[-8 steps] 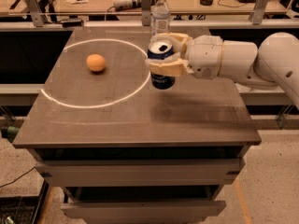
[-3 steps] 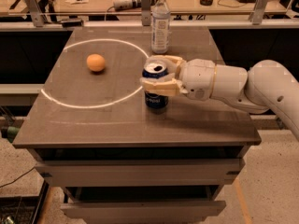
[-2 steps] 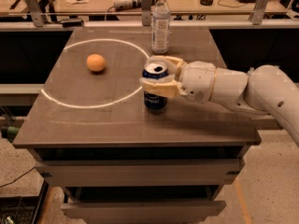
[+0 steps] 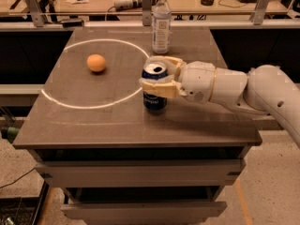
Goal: Place pepsi can upright
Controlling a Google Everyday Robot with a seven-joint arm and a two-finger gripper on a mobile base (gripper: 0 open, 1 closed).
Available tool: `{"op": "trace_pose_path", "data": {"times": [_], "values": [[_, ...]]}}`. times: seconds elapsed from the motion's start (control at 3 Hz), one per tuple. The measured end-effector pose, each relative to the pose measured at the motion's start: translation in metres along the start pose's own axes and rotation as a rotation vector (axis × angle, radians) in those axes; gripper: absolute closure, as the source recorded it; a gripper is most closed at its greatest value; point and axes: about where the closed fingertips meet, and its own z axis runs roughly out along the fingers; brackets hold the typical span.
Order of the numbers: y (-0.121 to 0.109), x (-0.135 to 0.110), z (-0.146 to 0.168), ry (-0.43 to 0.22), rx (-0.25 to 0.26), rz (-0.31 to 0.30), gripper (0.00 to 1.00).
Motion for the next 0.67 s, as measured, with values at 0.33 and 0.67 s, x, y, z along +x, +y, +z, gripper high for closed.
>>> {"op": "trace_pose_path", "data": {"times": [0.33,0.67], "values": [[0.0013,-0.0006,0.0020,0.000,-0.004,-0.001,0.36],[0.0025,-0.0012,0.0039,0.000,-0.008,-0.002,0.13]]}}
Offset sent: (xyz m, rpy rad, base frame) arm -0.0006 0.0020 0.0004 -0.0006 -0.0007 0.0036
